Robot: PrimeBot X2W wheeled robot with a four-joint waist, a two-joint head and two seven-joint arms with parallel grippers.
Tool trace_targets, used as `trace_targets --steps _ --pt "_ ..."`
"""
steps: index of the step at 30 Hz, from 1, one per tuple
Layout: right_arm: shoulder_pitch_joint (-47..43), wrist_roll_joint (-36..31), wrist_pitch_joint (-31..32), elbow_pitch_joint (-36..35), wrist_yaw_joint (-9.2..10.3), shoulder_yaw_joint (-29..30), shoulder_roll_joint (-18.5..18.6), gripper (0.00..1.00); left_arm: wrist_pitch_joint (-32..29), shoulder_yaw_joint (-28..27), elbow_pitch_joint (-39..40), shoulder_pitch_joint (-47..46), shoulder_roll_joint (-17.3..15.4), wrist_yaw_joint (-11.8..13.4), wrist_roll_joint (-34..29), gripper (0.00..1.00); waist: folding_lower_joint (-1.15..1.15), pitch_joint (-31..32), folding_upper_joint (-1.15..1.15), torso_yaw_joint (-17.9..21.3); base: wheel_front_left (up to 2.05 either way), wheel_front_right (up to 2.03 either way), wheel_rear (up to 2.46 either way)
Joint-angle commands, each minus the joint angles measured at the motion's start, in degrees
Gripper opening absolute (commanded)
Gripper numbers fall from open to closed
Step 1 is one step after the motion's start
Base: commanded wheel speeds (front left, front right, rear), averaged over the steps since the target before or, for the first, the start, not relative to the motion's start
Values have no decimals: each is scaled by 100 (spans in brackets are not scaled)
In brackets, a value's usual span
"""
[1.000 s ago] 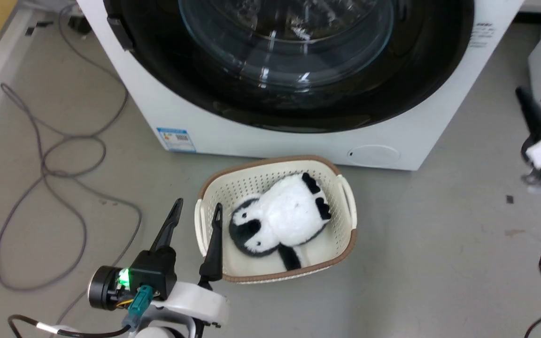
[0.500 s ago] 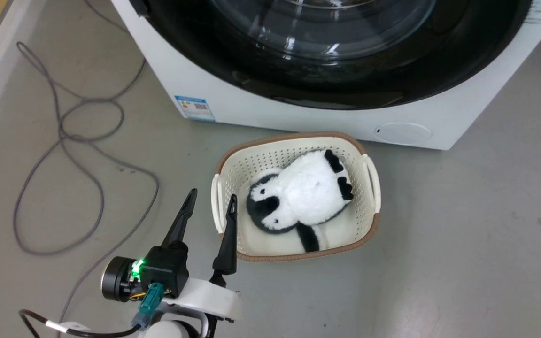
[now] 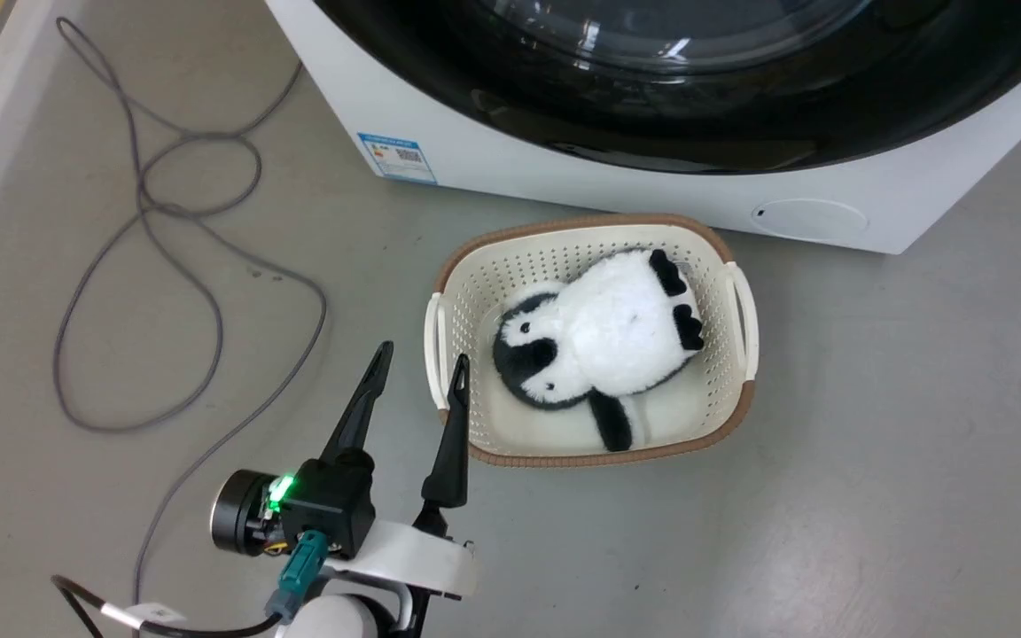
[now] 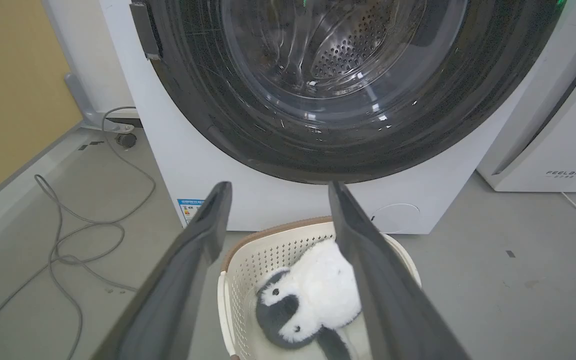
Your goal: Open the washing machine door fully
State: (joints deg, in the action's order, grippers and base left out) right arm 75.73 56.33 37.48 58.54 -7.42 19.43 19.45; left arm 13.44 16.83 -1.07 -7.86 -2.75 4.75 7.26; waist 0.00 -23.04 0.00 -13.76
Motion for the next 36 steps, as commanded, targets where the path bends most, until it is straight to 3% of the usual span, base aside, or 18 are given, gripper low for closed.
trace_targets --steps 1,8,15,36 --pt "261 135 163 215 -6 21 27 0 67 58 -1 -120 -11 44 54 100 0 -51 0 -44 0 0 0" --pt "676 347 663 817 -7 145 151 0 150 163 -29 -164 -12 101 100 100 0 -167 0 -126 0 0 0" --pt "520 280 956 919 -7 137 153 0 156 130 -57 -159 -12 90 71 100 0 -96 0 -78 0 0 0" --pt "-870 313 1295 264 -7 297 -209 0 156 -56 -108 109 -12 47 30 100 0 724 0 13 0 0 0"
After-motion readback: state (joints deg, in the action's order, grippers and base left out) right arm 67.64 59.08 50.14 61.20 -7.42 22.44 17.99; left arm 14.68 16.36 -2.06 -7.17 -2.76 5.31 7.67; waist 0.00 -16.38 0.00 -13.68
